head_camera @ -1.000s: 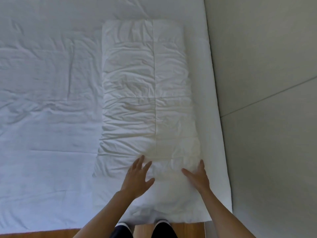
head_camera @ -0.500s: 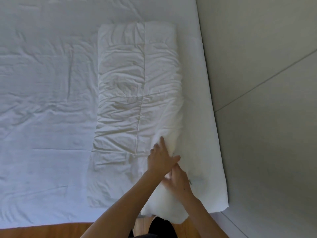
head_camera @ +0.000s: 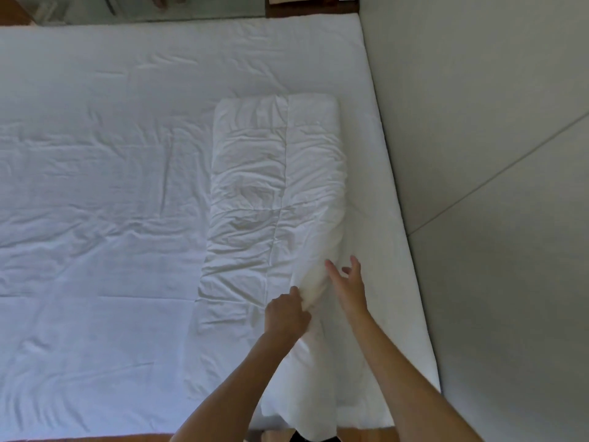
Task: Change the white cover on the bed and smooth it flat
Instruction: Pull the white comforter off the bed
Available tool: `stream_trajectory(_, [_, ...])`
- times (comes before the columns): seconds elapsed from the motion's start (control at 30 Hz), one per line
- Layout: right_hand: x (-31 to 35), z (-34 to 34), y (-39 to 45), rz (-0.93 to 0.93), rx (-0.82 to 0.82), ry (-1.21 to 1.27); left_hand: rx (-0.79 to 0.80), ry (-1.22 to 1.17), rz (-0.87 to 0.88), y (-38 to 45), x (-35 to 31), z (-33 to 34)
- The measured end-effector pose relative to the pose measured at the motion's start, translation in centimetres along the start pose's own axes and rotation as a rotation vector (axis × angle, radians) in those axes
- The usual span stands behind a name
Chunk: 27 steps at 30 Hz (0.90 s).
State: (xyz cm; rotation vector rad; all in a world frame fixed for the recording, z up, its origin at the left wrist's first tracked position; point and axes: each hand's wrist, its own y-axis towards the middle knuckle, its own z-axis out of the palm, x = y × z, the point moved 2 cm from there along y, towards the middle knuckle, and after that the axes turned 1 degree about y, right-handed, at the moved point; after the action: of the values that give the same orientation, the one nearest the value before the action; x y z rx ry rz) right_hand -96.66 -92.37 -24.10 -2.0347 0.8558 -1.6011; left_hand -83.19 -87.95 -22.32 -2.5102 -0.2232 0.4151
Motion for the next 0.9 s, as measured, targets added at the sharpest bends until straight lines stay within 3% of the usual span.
stream_trajectory(0.07, [1.8, 2.6, 1.2, 0.059, 0.085, 0.026, -0.024, -0.024, 0.018, -1.1, 0.6, -0.7])
stream_trajectory(0.13, [2.8, 4.8, 1.2, 0.102, 0.063, 0.071, -0.038, -0.047, 0.028, -2.1, 1.6, -1.9])
stream_trajectory(0.3, [4.8, 12.1, -1.8, -0.039, 0.038, 0.163, -0.084, -0.147, 0.035, -4.4, 9.1, -6.5])
stream_trajectory(0.53, [9.4, 30.6, -9.3, -0.244, 0.084, 0.106, -0.151, -0.316, -0.001, -6.1, 28.5, -13.7])
stream_trajectory(0.63, [11.4, 40.7, -13.4, -0.288, 0.129, -0.037, -0.159, -0.340, -0.106, -6.6, 38.8, -16.1])
stream_trajectory(0.8, [11.1, 56.7, -18.7, -0.271, 0.552, -0.450, -0.121, -0.286, -0.388, -7.9, 55.5, -16.8])
stream_trajectory(0.9, [8.8, 62.7, -21.5, -0.187, 0.757, -0.547, -0.040, -0.210, -0.464, -9.2, 61.1, -15.0])
